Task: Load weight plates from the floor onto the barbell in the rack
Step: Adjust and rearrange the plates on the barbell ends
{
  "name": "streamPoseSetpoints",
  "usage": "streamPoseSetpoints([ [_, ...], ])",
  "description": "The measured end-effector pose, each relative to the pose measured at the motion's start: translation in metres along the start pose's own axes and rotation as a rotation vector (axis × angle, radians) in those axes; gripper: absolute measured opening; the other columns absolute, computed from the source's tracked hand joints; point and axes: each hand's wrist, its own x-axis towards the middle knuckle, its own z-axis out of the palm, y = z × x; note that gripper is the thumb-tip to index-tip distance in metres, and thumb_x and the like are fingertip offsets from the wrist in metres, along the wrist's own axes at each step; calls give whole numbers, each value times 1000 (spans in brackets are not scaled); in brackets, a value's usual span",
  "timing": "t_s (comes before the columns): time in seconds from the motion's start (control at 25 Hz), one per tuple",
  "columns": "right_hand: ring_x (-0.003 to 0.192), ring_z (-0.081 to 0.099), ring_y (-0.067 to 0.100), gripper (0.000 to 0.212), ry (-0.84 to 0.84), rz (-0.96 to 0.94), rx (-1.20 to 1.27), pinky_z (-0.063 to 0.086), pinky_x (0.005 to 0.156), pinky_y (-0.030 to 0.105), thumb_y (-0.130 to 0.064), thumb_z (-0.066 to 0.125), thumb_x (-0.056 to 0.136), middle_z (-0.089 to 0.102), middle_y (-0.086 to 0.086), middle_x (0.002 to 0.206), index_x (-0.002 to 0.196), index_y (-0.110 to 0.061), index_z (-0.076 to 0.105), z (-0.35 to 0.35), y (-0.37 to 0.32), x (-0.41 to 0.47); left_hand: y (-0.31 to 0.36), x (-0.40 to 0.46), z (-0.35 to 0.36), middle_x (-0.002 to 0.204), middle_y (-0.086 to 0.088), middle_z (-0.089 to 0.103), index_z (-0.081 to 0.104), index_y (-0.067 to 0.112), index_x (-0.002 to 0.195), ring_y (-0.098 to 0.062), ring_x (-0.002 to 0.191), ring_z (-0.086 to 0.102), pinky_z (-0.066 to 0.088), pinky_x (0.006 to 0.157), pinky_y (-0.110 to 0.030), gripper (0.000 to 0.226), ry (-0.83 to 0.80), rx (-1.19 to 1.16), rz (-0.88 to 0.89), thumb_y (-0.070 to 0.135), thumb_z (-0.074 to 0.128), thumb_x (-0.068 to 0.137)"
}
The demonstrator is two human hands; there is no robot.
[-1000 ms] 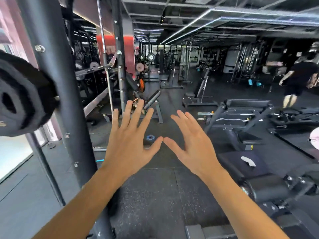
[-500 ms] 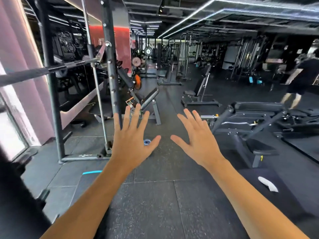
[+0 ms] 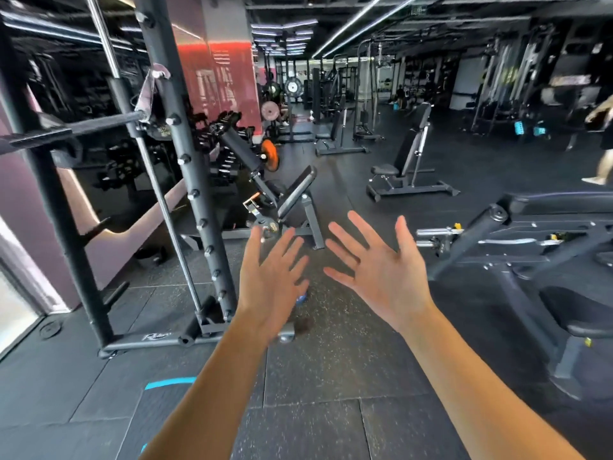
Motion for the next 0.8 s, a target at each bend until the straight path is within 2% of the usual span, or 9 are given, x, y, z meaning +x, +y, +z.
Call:
streamPoseSetpoints([
  [0.12, 140, 43, 26, 74, -51, 22, 105, 29, 114, 57, -73, 27, 92, 51, 8, 148, 148, -26, 43, -60, -33, 93, 9, 109, 2, 152, -4, 49, 44, 25, 150, -30, 145, 36, 14, 122, -58, 85, -3, -204, 27, 79, 34, 85],
  [0.2, 141, 41, 22, 71, -34, 37, -29, 28, 115, 55, -70, 33, 90, 51, 3, 147, 146, -28, 44, -96, -57, 152, 18, 176, 10, 151, -2, 50, 42, 23, 151, -30, 144, 38, 18, 121, -54, 79, 29, -121, 65, 74, 33, 91],
  [0.24, 144, 37, 18, 69, -12, 30, -222, 27, 117, 52, -68, 37, 89, 49, -2, 149, 146, -30, 44, -113, -66, 182, 19, 211, 13, 153, 2, 47, 40, 25, 152, -28, 147, 35, 21, 121, -50, 73, 95, 119, 141, 69, 34, 94],
  [0.36, 150, 11, 2, 65, 18, -125, -1105, 13, 123, 43, -62, 45, 95, 24, -18, 160, 152, -37, 29, -162, -82, 271, 14, 311, 11, 167, 8, 15, 23, 32, 158, -19, 156, 6, 9, 125, -46, 74, 356, 1477, 484, 70, 30, 94],
  [0.4, 151, 2, 2, 67, 3, -210, -1382, 9, 124, 43, -62, 42, 96, 14, -18, 163, 154, -37, 21, -180, -86, 300, 14, 341, 7, 169, 5, 6, 17, 30, 159, -21, 156, -1, 3, 126, -49, 77, 412, 1766, 532, 70, 26, 94],
  [0.44, 151, -6, 5, 70, -18, -293, -1602, 7, 123, 45, -64, 38, 96, 6, -15, 165, 156, -37, 16, -198, -89, 329, 14, 370, 1, 169, 0, 2, 15, 28, 160, -25, 156, -3, 3, 125, -53, 79, 454, 1907, 554, 70, 24, 94],
  [0.56, 152, -12, 16, 75, -58, -389, -1925, 12, 122, 55, -69, 31, 94, -2, -7, 166, 156, -34, 10, -247, -96, 423, 14, 460, -22, 169, -9, 6, 18, 23, 160, -34, 155, 3, 10, 122, -60, 80, 542, 2061, 528, 69, 22, 94],
  [0.68, 153, -8, 23, 77, -123, -466, -2099, 15, 121, 55, -71, 26, 92, 0, -3, 166, 157, -33, 8, -289, -96, 520, 17, 555, -51, 165, -15, 19, 29, 20, 157, -38, 154, 10, 13, 120, -63, 80, 642, 2130, 488, 65, 28, 90],
  [0.8, 153, 8, 24, 73, -176, -543, -2105, 24, 119, 52, -68, 29, 92, 16, -1, 164, 154, -30, 24, -326, -102, 629, 37, 659, -80, 154, -15, 40, 46, 18, 145, -40, 149, 25, 21, 119, -61, 71, 725, 2127, 456, 57, 43, 86],
])
